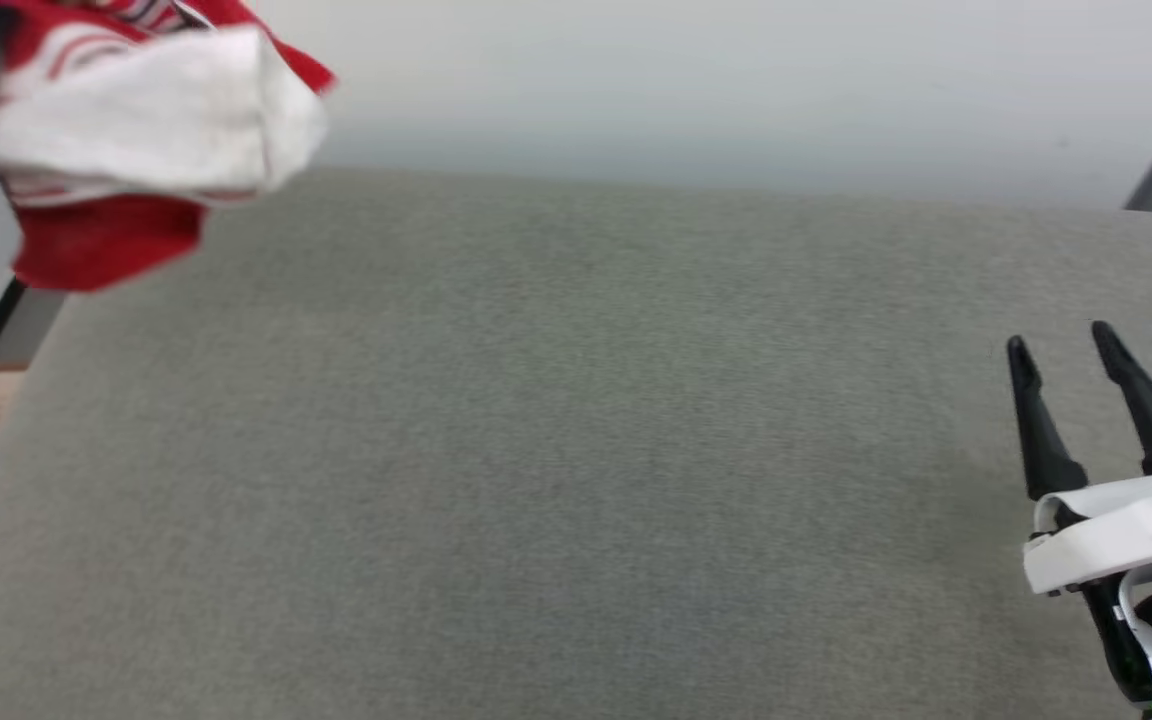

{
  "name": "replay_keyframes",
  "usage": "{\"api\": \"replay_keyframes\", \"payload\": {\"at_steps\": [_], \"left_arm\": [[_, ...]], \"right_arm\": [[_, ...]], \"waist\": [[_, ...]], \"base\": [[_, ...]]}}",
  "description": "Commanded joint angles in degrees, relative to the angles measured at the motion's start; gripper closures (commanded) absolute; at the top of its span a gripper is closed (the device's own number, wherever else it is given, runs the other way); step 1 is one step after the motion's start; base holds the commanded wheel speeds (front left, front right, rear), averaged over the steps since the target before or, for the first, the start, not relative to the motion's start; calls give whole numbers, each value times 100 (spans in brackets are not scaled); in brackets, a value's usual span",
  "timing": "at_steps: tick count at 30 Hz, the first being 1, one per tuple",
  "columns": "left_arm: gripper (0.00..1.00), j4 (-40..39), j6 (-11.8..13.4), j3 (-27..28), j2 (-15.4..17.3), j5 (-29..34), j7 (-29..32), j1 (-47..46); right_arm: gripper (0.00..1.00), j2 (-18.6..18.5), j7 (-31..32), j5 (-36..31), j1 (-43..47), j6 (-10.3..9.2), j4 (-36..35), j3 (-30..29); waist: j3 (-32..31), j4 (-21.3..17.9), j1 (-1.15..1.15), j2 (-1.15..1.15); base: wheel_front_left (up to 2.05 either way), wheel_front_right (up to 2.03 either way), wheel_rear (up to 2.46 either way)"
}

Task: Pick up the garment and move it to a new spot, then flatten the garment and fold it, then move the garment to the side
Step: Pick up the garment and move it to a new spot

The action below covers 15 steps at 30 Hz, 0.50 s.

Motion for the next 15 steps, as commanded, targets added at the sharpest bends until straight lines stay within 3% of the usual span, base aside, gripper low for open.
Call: {"api": "replay_keyframes", "payload": {"at_steps": [1,8,15], "left_arm": [[100,-291,133,17,20,-67,109,161],[100,-1444,490,-190,-2,-53,534,507],[100,-2130,719,-647,-302,134,840,572]], "right_arm": [[0,7,-47,-10,65,-8,22,-76],[0,29,-93,-89,93,-8,22,-386],[0,144,-139,-177,140,-8,26,-635]], "waist": [[-30,-247,0,0],[57,-792,0,0],[251,-1356,0,0]], "base": [[0,0,0],[0,0,0],[0,0,0]]}}
